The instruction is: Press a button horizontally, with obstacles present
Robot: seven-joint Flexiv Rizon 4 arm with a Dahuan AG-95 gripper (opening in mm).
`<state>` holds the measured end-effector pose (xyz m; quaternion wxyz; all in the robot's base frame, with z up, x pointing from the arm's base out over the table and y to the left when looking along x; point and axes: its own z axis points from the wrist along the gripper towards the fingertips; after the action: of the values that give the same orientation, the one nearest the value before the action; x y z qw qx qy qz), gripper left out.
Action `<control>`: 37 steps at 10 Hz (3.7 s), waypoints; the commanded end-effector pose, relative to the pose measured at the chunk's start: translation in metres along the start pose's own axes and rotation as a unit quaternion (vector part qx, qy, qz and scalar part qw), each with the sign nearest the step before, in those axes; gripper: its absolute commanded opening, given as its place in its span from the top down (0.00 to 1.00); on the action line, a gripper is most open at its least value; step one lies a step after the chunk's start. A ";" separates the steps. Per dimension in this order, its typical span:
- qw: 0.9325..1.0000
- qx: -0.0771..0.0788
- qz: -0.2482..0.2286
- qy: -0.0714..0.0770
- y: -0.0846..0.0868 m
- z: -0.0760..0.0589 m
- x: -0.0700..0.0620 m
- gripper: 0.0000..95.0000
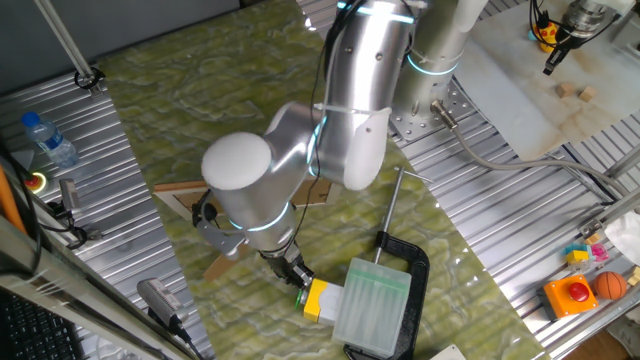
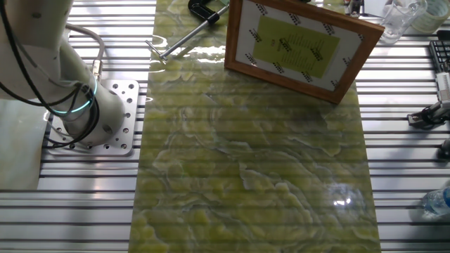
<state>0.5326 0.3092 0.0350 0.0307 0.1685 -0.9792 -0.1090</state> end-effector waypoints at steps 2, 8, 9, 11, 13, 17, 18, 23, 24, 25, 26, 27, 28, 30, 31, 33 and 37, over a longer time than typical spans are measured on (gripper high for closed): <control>1.000 0.012 -0.002 0.007 0.000 0.001 -0.002 1.00; 0.999 0.047 -0.020 0.006 0.016 0.004 0.003 1.00; 0.999 0.044 -0.017 0.006 0.019 0.005 0.004 1.00; 0.999 0.047 -0.017 0.008 0.020 0.005 0.004 1.00; 0.999 0.048 -0.015 0.006 0.018 0.005 0.003 1.00; 0.998 0.057 -0.024 -0.006 0.003 0.002 -0.001 1.00; 0.998 0.055 -0.025 -0.008 0.000 0.001 -0.002 1.00; 0.998 0.055 -0.023 -0.003 0.000 0.001 -0.001 1.00; 0.998 0.057 -0.022 -0.002 0.000 0.001 -0.001 1.00; 0.998 0.057 -0.025 -0.003 0.000 0.001 -0.001 1.00; 0.998 0.060 -0.032 -0.002 0.000 0.001 -0.001 1.00; 0.996 0.077 -0.039 0.000 0.000 0.001 -0.001 1.00; 0.995 0.091 -0.039 0.006 0.000 0.001 -0.001 1.00; 0.992 0.117 -0.042 0.021 0.000 0.001 -0.001 1.00; 0.992 0.117 -0.049 0.025 0.000 0.001 -0.001 1.00; 0.990 0.127 -0.047 0.038 0.000 0.001 -0.001 1.00; 0.990 0.128 -0.041 0.031 -0.003 -0.001 -0.001 1.00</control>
<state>0.5336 0.3060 0.0356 0.0326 0.2138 -0.9761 0.0208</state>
